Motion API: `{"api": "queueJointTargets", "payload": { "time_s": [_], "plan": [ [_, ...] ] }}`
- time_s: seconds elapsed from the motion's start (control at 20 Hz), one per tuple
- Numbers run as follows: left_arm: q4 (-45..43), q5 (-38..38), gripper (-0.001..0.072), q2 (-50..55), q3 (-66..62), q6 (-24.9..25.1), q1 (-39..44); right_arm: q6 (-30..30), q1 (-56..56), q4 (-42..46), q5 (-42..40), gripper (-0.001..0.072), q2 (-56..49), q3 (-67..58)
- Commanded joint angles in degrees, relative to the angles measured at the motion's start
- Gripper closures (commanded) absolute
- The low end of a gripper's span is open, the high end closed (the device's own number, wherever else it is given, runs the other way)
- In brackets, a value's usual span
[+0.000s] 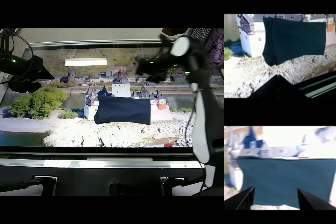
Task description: Fold the clothes and pants, and hang the long-sleeved shirts on hangers.
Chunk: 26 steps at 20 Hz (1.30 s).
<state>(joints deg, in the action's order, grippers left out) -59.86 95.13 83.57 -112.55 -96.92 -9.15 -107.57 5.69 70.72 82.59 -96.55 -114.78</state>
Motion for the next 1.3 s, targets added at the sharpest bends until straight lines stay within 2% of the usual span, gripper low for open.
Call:
{"api": "queueJointTargets", "payload": {
  "time_s": [0.0,0.2,0.3,0.4,0.6,0.8,0.85,0.95,1.0,1.05,1.15,1.25],
  "plan": [
    [0.1,0.0,0.0691,-0.2,0.0,1.1,-0.1,10.3,-14.6,-7.7,3.7,0.0102,1.5,6.4],
    [0.0,-0.2,0.0691,-0.1,0.0,1.1,-0.1,20.4,-21.7,-20.9,-2.2,0.0122,1.5,27.6],
    [0.0,-0.2,0.0691,-0.1,0.0,1.1,-0.1,26.3,-21.2,-24.6,-6.3,0.0122,1.5,36.2],
    [0.0,-0.2,0.0691,-0.1,0.0,1.1,0.0,29.1,-20.0,-25.2,-11.2,0.0123,1.5,42.4],
    [0.0,-0.2,0.0691,-0.1,0.0,0.9,0.0,33.2,-18.3,-28.7,-14.4,0.0130,-0.6,46.6],
    [0.0,-0.2,0.0691,-0.1,0.0,0.9,0.0,33.3,-15.0,-28.7,-18.4,0.0177,-2.3,46.6],
    [0.0,-0.2,0.0691,-0.1,0.0,0.9,0.0,33.3,-14.2,-28.7,-19.6,0.0251,-2.3,46.6],
    [0.0,-0.2,0.0691,-0.1,0.0,0.9,0.0,33.2,-13.6,-30.6,-20.2,0.0477,-2.3,46.6],
    [0.0,-0.2,0.0691,-0.1,0.0,0.9,0.0,33.2,-13.7,-32.1,-19.8,0.0616,-2.1,46.3],
    [0.0,-0.2,0.0691,-0.1,0.0,0.9,0.0,33.2,-13.7,-32.6,-19.5,0.0685,-1.7,45.4],
    [0.1,-0.2,0.0691,-0.1,0.0,0.9,0.0,31.7,-13.7,-32.5,-19.7,0.0686,-0.2,42.8],
    [0.1,-0.2,0.0691,-0.1,0.0,0.9,0.1,26.4,-13.7,-30.3,-19.4,0.0686,0.1,37.5]
  ]
}}
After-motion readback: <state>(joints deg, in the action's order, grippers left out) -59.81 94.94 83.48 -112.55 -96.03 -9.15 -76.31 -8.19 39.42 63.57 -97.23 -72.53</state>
